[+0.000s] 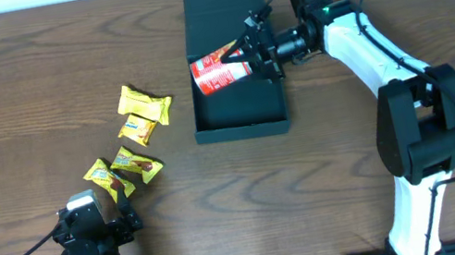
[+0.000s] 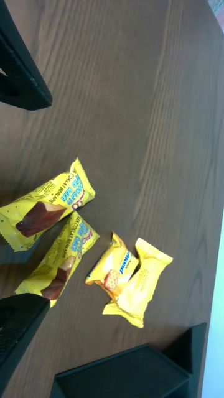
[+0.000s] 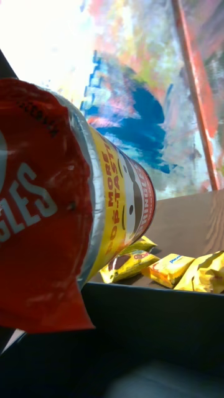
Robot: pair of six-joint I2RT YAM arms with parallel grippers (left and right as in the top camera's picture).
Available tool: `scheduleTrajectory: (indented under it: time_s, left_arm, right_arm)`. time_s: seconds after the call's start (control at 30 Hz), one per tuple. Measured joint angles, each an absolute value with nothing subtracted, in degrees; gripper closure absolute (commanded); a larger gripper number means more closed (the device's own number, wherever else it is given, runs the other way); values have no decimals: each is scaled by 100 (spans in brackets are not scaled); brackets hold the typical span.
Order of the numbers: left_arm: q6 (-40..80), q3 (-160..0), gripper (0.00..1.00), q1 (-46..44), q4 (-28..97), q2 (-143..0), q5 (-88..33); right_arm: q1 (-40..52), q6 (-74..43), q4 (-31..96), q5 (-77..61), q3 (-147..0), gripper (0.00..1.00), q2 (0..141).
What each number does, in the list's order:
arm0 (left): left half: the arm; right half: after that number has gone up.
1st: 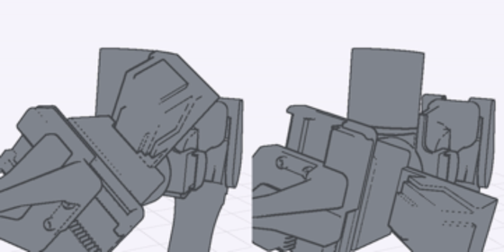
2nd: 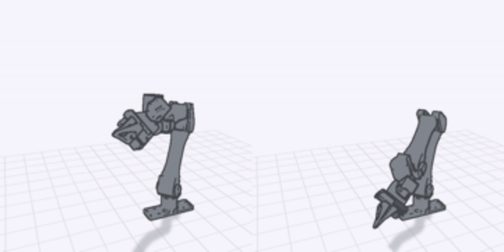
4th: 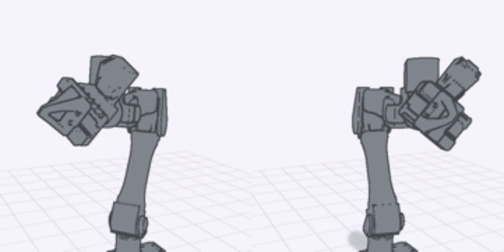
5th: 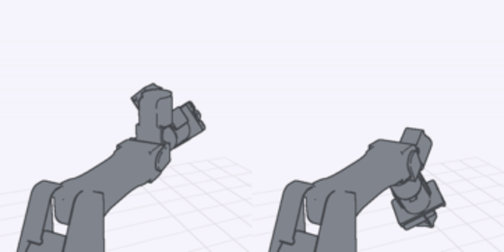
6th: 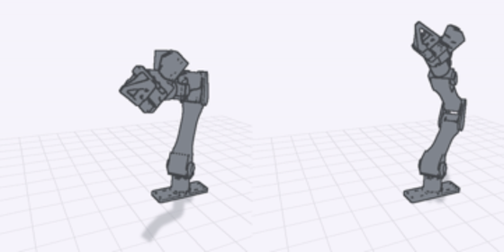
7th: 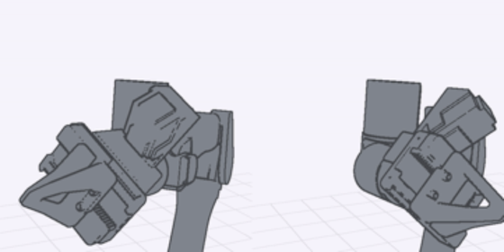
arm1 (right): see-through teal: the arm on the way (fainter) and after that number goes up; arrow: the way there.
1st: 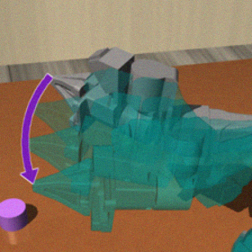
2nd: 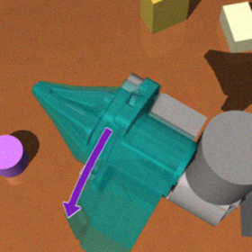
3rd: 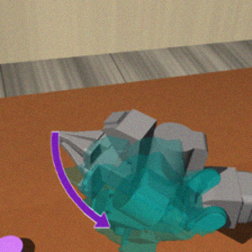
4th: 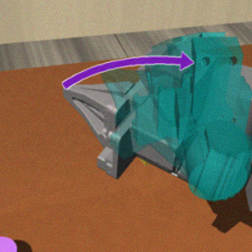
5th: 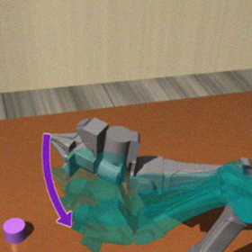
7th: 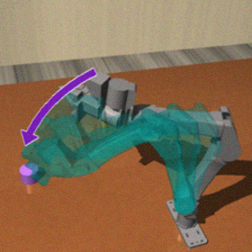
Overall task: Pack container
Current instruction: 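Lift the Pringles can with the right gripper over the black box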
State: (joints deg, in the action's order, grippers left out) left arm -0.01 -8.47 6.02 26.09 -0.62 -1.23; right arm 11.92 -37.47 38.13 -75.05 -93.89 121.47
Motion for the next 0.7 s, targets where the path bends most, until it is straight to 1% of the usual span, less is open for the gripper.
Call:
scheduleTrajectory:
  time_s: [0.13, 0.43, 0.7]
  left_arm:
    - [-1, -847, 5, 602, 2609, -62, -123]
    - [-1, -847, 5, 602, 2609, -62, -123]
    - [-1, -847, 5, 602, 2609, -62, -123]
  right_arm:
    - [1280, -4532, 3485, -7207, -9389, 41, 12147]
    - [1304, -5841, 2845, -6652, -9389, 40, 12147]
    - [1380, -6294, 2980, -6453, -9386, 42, 12147]
